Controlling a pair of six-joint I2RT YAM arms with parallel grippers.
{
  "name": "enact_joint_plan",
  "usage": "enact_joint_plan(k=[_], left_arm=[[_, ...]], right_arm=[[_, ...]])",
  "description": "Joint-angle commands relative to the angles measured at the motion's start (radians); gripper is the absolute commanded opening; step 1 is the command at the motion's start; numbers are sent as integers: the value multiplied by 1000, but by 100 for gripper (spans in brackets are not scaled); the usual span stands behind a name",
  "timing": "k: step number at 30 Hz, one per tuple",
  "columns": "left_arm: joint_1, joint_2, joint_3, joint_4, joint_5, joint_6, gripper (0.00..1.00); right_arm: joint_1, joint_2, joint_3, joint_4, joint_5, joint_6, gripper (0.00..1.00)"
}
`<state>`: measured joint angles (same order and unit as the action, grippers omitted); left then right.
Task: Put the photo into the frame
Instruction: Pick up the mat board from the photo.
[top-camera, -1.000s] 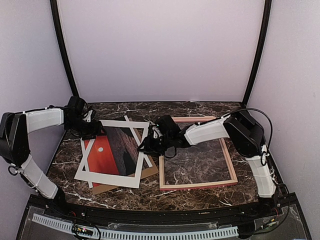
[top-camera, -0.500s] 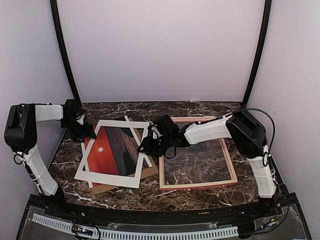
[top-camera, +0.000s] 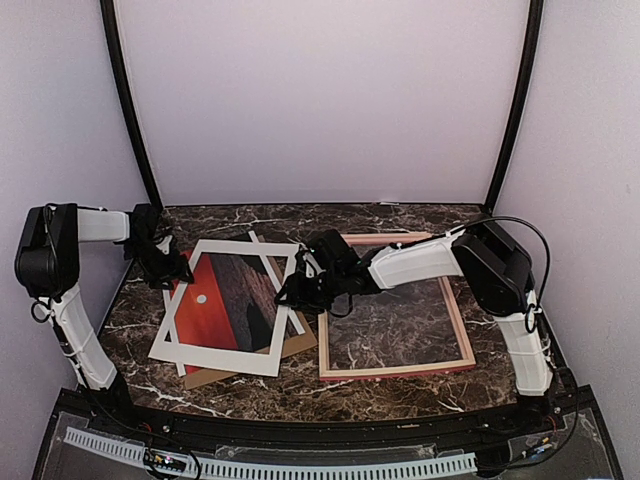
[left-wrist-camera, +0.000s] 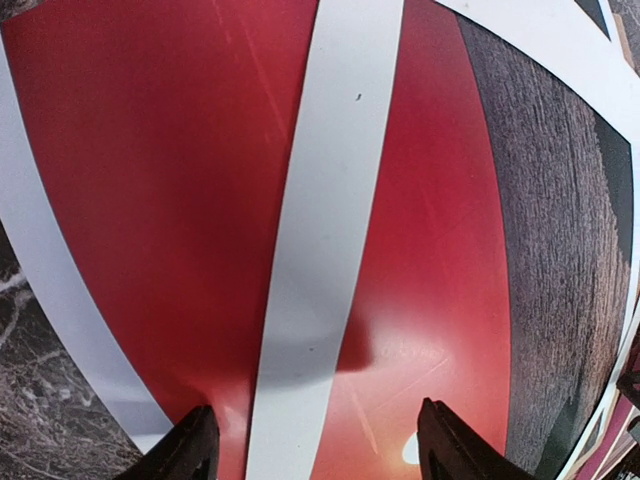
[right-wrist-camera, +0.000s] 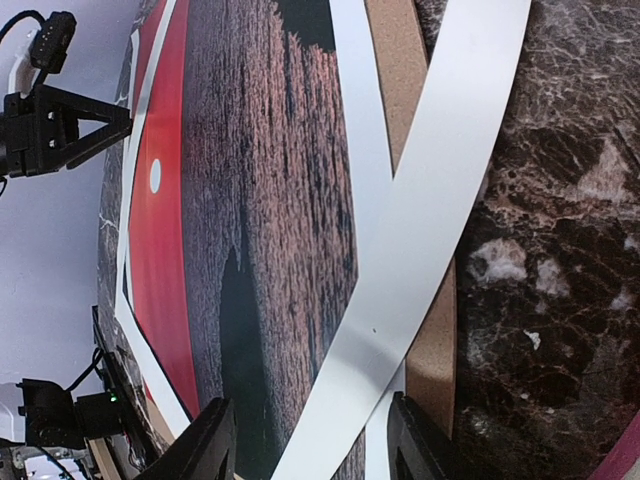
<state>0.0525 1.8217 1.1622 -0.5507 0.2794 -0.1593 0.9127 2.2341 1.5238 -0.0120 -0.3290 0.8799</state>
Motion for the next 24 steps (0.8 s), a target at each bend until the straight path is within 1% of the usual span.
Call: enact_joint_plan(k=[1, 5, 9, 18, 21, 24], left_arm=[[-3, -7, -35, -24, 86, 10, 68], [-3, -20, -49, -10, 147, 1, 62], [-2, -26, -72, 14, 202, -11, 59], [-2, -49, -101, 50, 300, -30, 58], [-4, -59, -110, 62, 307, -29, 58], [-6, -65, -113, 59, 281, -21, 57]], right_arm=[[10, 25, -8, -33, 9, 3, 53], [14, 33, -2, -32, 6, 6, 53], [13, 36, 1, -32, 7, 8, 53], [13, 32, -4, -48, 16, 4, 53], [14, 33, -4, -49, 11, 1, 53], [14, 34, -5, -48, 10, 1, 53]])
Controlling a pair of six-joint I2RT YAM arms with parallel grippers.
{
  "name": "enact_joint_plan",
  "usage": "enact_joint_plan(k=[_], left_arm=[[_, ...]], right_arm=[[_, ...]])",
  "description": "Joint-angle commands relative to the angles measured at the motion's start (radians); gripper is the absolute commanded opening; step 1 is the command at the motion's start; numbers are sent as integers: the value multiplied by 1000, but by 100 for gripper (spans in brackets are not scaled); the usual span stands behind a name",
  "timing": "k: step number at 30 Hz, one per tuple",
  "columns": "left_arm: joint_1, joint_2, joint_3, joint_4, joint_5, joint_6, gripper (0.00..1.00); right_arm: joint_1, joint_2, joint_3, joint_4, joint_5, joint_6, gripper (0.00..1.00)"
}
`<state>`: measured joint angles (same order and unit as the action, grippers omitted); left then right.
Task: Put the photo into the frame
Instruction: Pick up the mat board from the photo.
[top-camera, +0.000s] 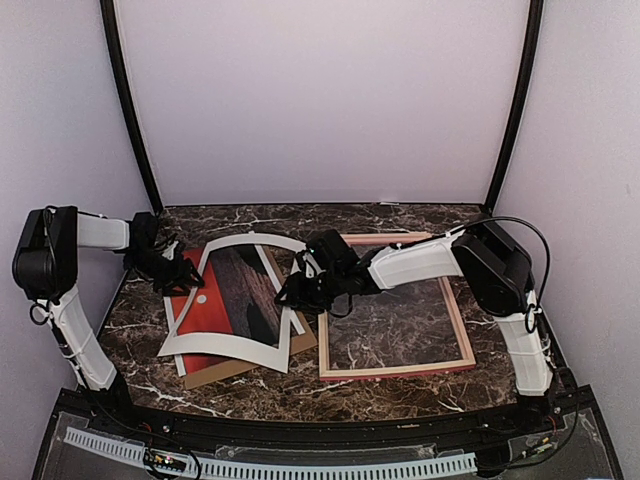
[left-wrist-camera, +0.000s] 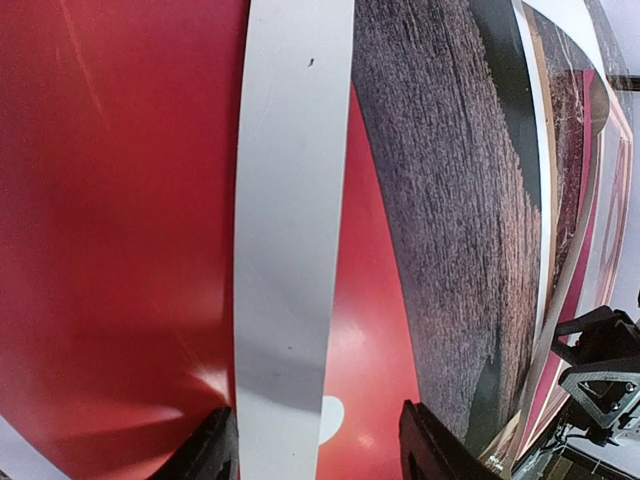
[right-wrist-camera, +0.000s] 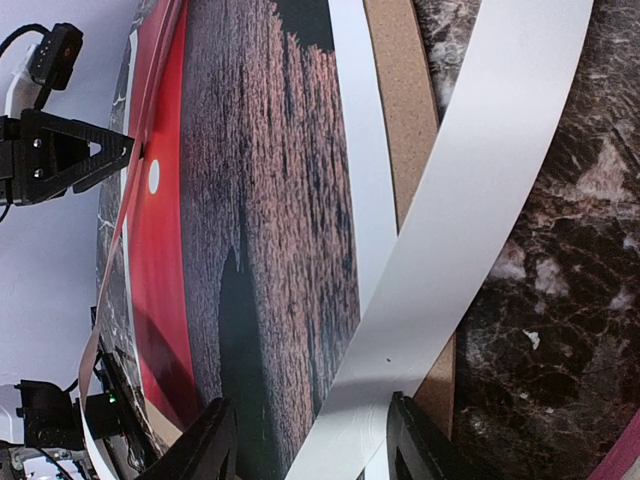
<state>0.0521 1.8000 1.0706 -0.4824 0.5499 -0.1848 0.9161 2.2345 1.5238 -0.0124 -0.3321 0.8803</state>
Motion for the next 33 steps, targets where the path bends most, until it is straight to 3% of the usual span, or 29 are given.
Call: enact_joint_plan(k=[1, 9, 17, 25, 33], left_arm=[[-10, -47, -22, -12, 5, 9, 57], [-110, -51, -8, -43, -162, 25, 52], [-195, -60, 13, -71, -358, 24, 39], [-221, -70, 15, -83, -408, 22, 24], [-221, -91, 17, -82, -419, 16, 16]], right_arm=[[10, 34, -5, -46, 13, 0, 53], [10, 43, -4, -44, 5, 0, 53], [9, 47, -2, -44, 1, -2, 53], [6, 39, 5, -56, -7, -15, 53], [-5, -38, 8, -77, -4, -51, 57]])
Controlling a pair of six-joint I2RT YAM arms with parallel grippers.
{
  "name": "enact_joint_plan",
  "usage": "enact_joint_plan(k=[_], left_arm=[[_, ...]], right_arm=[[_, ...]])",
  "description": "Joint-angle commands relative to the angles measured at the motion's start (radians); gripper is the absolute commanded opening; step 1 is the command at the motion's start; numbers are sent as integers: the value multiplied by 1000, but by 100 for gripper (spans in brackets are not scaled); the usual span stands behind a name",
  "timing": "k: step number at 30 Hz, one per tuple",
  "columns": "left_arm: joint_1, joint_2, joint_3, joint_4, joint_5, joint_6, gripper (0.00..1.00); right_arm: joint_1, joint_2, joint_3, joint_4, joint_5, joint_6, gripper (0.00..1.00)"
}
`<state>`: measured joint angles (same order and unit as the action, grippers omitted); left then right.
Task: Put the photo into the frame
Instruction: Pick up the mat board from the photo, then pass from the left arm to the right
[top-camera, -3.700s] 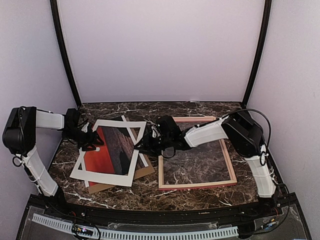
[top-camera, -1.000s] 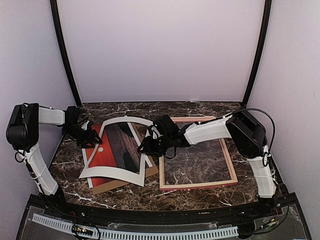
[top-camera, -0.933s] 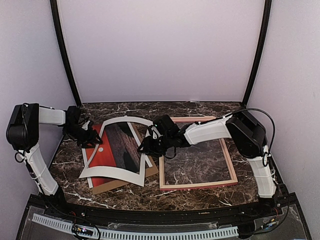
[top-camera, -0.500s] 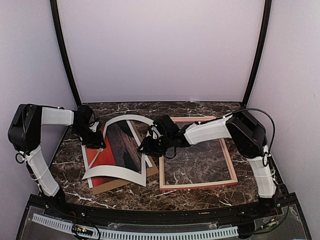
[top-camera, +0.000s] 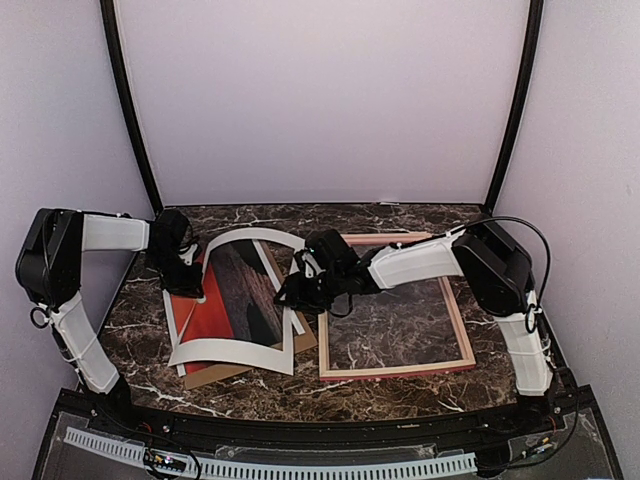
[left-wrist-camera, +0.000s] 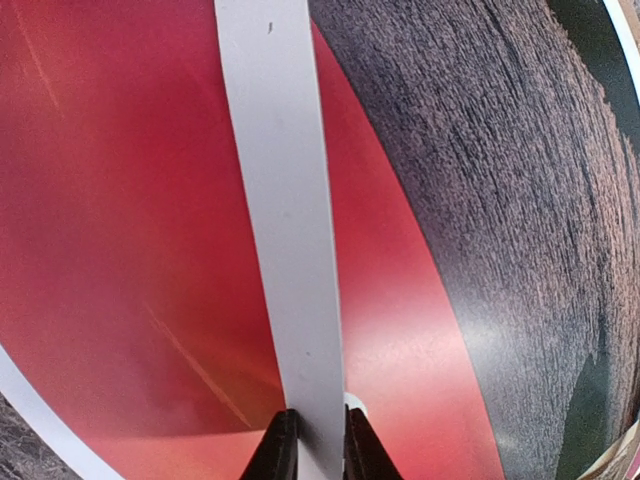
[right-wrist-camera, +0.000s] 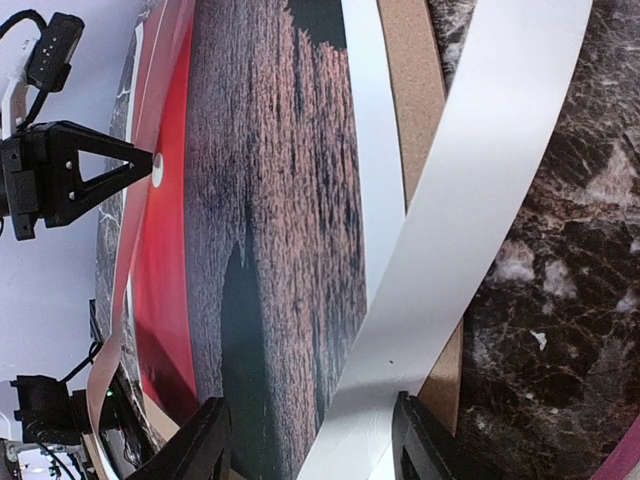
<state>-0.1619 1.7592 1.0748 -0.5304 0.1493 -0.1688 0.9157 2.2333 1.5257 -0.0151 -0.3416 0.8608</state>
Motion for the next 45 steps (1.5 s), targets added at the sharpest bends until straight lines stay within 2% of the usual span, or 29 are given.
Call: enact_joint_plan(k=[1, 12, 33, 36, 45], left_arm=[[-7, -51, 11, -34, -20, -2, 16], [-8, -70, 3, -18, 10, -20, 10], [-7, -69, -9, 0, 35, -33, 9], [-7, -67, -9, 1, 36, -34, 9], [-7, -66, -11, 5, 43, -35, 9]], right_arm=[[-6, -49, 7, -82, 8, -40, 58], [-25, -154, -19, -145, 62, -70, 61], [-63, -247, -73, -198, 131, -94, 63], [-63, -239, -79, -163, 93, -83, 61], [-63, -196, -82, -48, -11, -25, 47]])
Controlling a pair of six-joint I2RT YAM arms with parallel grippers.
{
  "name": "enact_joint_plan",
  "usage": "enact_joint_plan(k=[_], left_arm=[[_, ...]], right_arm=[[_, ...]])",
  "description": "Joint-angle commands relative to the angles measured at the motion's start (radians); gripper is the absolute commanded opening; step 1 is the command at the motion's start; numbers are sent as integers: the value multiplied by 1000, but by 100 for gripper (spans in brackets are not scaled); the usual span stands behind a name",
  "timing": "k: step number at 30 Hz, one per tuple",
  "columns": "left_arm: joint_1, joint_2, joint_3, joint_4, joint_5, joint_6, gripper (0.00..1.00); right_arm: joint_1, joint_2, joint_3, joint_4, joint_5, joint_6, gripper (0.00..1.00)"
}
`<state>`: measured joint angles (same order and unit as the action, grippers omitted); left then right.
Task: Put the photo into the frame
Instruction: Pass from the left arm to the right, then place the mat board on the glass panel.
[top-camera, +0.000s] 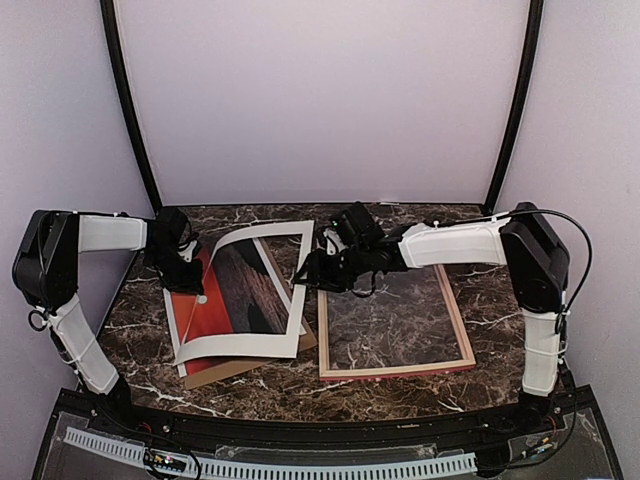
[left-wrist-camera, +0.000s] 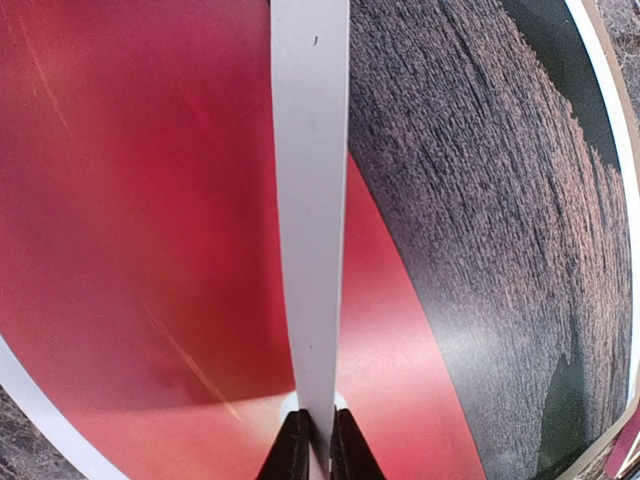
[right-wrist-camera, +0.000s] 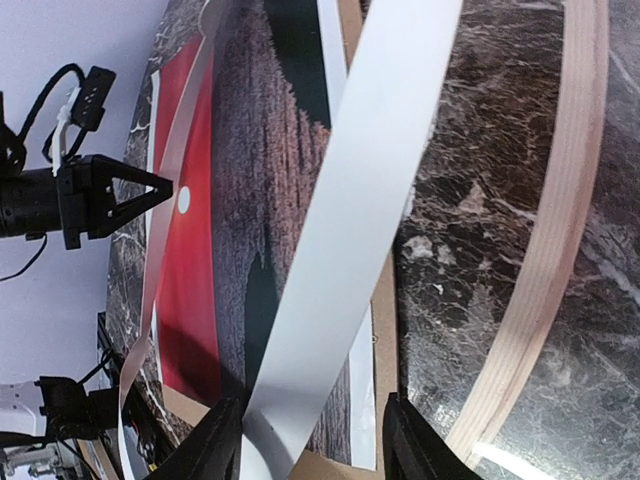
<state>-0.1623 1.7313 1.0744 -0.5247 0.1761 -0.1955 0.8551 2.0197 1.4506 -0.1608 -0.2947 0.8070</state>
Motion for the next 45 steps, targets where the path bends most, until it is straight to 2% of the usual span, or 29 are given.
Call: enact_joint_plan(k=[1, 4, 9, 14, 19, 21, 23, 24, 26, 28, 33, 37, 41, 45], left_arm=[[-6, -39, -11, 0, 16, -9, 9], [-6, -39, -12, 0, 18, -10, 9], [-6, -43, -14, 2, 17, -11, 9], [-6, -48, -13, 3, 19, -12, 10], [-6, -77, -12, 20, 60, -4, 16], [-6, -108, -13, 37, 86, 3, 24], [-6, -151, -20, 62, 122, 10, 37], [-6, -183, -25, 82, 133, 12, 46], [-6, -229, -33, 105, 151, 14, 56], [-6, -256, -33, 109, 161, 20, 61], [-7, -284, -45, 122, 187, 21, 65], [-9, -283, -51, 129, 203, 10, 66], [-9, -280, -47, 136, 219, 14, 66], [-9, -268, -43, 132, 241, 16, 68]], right_arm=[[-3, 20, -7, 107, -66, 33, 44], [-4, 28, -11, 136, -89, 49, 33], [-4, 48, -15, 192, -128, 77, 23], [-9, 35, -19, 198, -129, 75, 1], [-39, -25, -30, 120, -135, 22, 0], [-56, -67, -49, 65, -141, -23, 0], [-80, -124, -93, 19, -154, -63, 0], [-95, -155, -118, -5, -167, -83, 0], [-130, -241, -167, -83, -194, -138, 0], [-164, -318, -208, -186, -196, -217, 0], [-277, -513, -321, -414, -185, -364, 0], [-367, -633, -361, -547, -79, -421, 0], [-410, -661, -326, -689, 101, -474, 0], [-454, -624, -285, -767, 196, -523, 0]])
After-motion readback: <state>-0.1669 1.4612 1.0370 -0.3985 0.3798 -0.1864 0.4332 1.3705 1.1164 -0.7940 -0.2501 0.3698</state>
